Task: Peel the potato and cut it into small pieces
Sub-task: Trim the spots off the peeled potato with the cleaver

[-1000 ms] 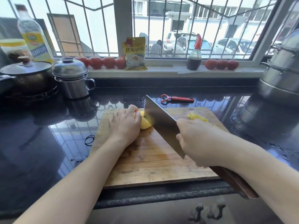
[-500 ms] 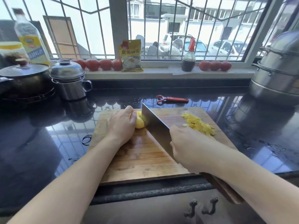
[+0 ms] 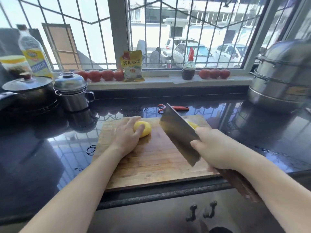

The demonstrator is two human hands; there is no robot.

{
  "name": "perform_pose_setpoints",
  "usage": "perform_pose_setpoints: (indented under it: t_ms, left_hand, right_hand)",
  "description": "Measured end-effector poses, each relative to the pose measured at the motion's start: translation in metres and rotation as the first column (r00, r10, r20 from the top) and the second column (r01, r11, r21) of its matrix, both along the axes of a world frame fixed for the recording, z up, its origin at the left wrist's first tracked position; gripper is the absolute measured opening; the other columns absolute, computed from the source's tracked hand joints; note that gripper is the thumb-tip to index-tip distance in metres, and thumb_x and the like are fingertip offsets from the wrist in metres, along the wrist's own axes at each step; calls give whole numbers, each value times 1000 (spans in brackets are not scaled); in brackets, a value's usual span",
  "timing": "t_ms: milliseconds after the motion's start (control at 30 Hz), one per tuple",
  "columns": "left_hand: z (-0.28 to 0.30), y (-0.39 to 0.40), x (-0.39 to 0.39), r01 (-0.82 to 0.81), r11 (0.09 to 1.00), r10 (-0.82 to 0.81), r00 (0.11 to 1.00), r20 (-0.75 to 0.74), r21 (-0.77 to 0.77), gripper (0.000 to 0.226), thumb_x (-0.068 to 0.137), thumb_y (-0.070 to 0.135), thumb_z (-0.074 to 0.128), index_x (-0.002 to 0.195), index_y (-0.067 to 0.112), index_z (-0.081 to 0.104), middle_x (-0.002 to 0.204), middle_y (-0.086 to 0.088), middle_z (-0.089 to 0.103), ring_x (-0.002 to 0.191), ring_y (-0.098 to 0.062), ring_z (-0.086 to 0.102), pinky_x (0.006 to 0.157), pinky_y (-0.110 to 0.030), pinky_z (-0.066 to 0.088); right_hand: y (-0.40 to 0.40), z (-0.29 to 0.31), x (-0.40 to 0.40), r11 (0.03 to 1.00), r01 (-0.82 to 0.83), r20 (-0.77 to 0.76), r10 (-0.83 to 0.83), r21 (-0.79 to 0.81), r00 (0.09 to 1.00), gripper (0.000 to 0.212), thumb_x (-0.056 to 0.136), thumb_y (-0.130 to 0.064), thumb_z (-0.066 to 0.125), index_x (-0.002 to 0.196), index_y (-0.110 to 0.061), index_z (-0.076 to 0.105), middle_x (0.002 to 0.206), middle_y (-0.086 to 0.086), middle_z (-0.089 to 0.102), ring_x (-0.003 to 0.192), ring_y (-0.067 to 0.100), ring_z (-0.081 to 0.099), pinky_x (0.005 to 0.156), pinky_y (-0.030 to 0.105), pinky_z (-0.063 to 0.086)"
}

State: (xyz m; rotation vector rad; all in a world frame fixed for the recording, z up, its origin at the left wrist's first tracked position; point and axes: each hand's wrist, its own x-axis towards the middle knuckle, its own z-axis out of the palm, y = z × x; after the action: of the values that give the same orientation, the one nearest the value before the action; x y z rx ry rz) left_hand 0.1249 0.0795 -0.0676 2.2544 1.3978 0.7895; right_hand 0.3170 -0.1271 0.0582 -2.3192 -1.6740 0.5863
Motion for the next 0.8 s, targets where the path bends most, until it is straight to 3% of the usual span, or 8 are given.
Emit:
perform_pose_setpoints:
  t_ms: [67,167,333,433,533,600,700,800]
  left_hand:
    - [1,-4,-2,58,998,-53,991,-120,38,63,80,70,53,135,38,54,140,6,56,131,-24,50,112,-53,35]
    - [8,-7,-2,50,999,-52,989,-135,-13,60,80,52,79,132,32,56,128,2,65,118,-28,59,102,-46,42]
    - [9,-13,-6,162,963,-103,959,-266,214,41,84,37,75,118,17,64,122,-3,66,105,-32,66,84,-44,55]
    - [10,-26,-5,190,952,-120,954,-276,241,37,85,36,71,115,17,62,111,-2,67,91,-35,69,70,-41,55]
    - [17,-43,-12,218,951,-173,963,-205,221,31,86,43,69,106,20,63,98,5,66,82,-23,66,67,-35,50]
    - [22,-60,-24,247,944,-210,961,-179,219,34,86,44,73,111,22,65,110,9,69,91,-18,67,69,-24,49]
    - [22,-87,-41,246,944,-193,951,-240,218,44,83,38,83,119,22,63,144,15,59,103,-9,68,59,-2,31]
    - [16,-95,-47,246,969,-242,964,-113,18,50,85,35,84,124,28,54,152,20,42,122,-4,52,84,0,32]
  right_hand:
    - [0,1,3,991,65,-106,-53,115,993,21,103,-16,39,82,-18,40,75,15,56,32,17,56,35,20,37]
    - [1,-1,4,972,124,-201,-84,198,976,18,100,-15,39,83,-18,45,60,12,57,35,21,59,41,30,47]
    - [0,-13,13,965,179,-314,-113,191,943,9,94,-25,41,91,-22,49,47,9,63,41,28,64,58,46,60]
    - [1,-20,17,970,188,-328,-129,154,936,10,95,-30,39,96,-25,48,51,11,66,44,26,65,65,47,61]
    - [3,-26,22,968,204,-326,-147,148,934,10,96,-32,39,98,-26,47,52,10,67,46,26,66,65,47,61]
    - [4,-29,22,969,195,-320,-138,152,937,12,97,-30,39,104,-27,48,51,10,66,46,25,65,64,44,61]
    - [7,-34,15,962,199,-344,-126,186,931,14,102,-20,41,110,-18,52,49,11,61,39,18,59,47,23,50]
    - [10,-40,3,967,184,-345,-115,176,931,13,104,-17,42,104,-13,55,56,12,57,35,14,54,40,20,42]
